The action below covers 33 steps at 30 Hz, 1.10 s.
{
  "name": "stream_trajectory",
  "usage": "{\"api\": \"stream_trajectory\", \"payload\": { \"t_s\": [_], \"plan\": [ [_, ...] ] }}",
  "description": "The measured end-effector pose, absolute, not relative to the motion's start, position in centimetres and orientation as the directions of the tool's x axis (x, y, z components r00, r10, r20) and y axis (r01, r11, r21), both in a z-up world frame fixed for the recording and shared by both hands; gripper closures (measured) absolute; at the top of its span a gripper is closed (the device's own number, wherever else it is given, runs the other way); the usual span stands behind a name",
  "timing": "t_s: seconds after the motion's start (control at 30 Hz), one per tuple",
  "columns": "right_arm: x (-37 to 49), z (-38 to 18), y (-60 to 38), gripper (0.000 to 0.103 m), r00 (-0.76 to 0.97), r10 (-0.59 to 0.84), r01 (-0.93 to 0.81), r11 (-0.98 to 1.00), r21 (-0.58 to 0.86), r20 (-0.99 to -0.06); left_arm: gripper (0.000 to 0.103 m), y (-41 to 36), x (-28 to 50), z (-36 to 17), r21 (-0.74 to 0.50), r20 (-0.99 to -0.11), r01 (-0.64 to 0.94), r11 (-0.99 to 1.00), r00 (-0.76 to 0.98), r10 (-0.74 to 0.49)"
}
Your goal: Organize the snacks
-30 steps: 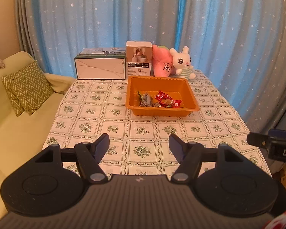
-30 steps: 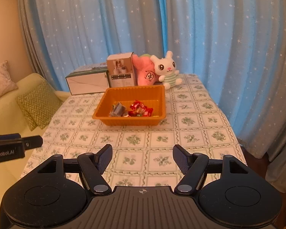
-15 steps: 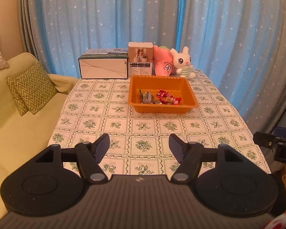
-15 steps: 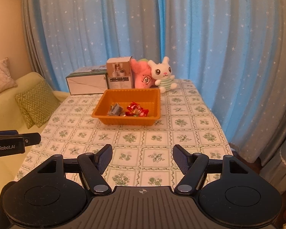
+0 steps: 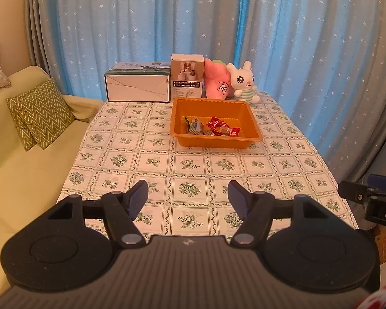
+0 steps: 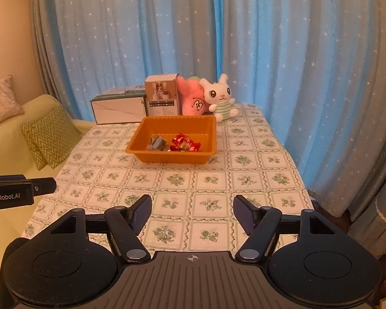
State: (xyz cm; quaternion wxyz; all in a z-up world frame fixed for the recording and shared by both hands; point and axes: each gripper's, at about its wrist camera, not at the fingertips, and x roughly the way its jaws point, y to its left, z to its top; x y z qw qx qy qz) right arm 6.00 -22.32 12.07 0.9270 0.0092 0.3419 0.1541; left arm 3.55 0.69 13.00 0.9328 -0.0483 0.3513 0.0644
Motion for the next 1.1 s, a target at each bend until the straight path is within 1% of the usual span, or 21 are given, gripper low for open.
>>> {"api": "stream_trajectory", "payload": {
  "t_s": [1.1],
  "plan": [
    [6.49,11.79,-21.84,0.033,0.703,0.300,-0.282,0.950,0.135,-0.644,0.037,0.58,3.87,12.70,-0.043,-0.663,-0.140,0.989,0.745,0.077]
  ]
}}
